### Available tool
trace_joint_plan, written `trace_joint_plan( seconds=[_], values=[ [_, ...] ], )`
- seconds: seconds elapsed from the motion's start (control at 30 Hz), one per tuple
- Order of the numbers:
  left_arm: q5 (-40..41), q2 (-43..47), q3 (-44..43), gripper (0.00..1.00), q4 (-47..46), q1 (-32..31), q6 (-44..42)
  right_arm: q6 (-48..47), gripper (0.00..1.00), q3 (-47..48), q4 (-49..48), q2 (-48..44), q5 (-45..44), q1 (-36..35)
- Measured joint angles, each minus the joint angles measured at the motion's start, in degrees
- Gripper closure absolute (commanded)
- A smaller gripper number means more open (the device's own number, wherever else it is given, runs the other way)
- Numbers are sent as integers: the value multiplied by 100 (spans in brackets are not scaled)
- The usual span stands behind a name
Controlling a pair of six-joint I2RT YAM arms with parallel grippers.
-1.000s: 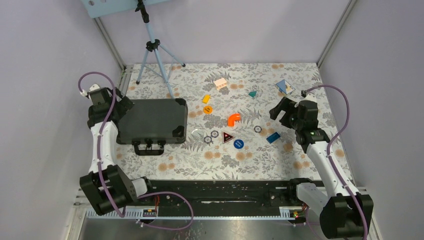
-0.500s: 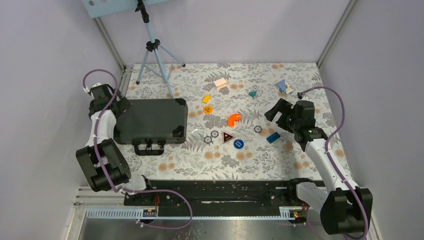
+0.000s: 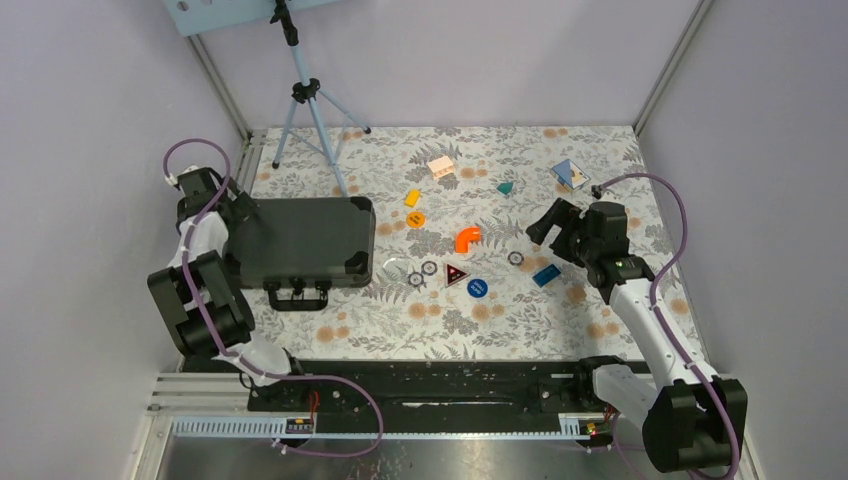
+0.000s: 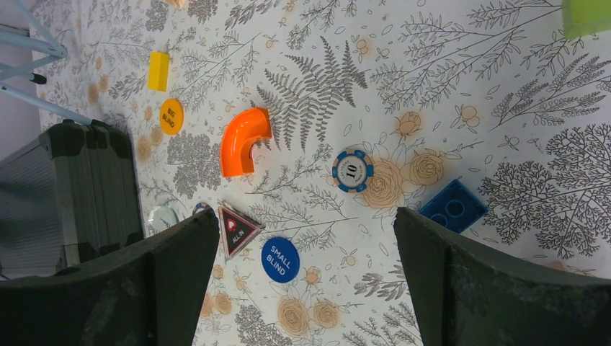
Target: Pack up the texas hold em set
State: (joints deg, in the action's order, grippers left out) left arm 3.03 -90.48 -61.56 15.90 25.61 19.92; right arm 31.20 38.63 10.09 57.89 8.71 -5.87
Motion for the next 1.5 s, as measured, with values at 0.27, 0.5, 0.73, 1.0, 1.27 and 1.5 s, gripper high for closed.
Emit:
trace_joint_plan(
  seconds=[0.27,0.5,0.73,1.0,1.27,1.5],
  values=[
    [-826,-409,-326,15,11,109,79,0,1,79,37,0,0,-13],
    [-1003,-363,-201,16,-114,164,87,17,1,79,28,-72,-2,-13],
    [-562,-11,352,16,-680,-31,273,129,1,70,-11,-79,0,-13],
    [-404,833,1222,16,-737,-446,750,175,1,-33,-9,-212,2,-15],
    [-358,1248,1523,16,-503,-1178,1060,214,1,-136,-11,-267,4,-15],
    [-326,1403,1700,16,-437,-1895,1515,214,1,-258,11,-341,-7,-15]
  ],
)
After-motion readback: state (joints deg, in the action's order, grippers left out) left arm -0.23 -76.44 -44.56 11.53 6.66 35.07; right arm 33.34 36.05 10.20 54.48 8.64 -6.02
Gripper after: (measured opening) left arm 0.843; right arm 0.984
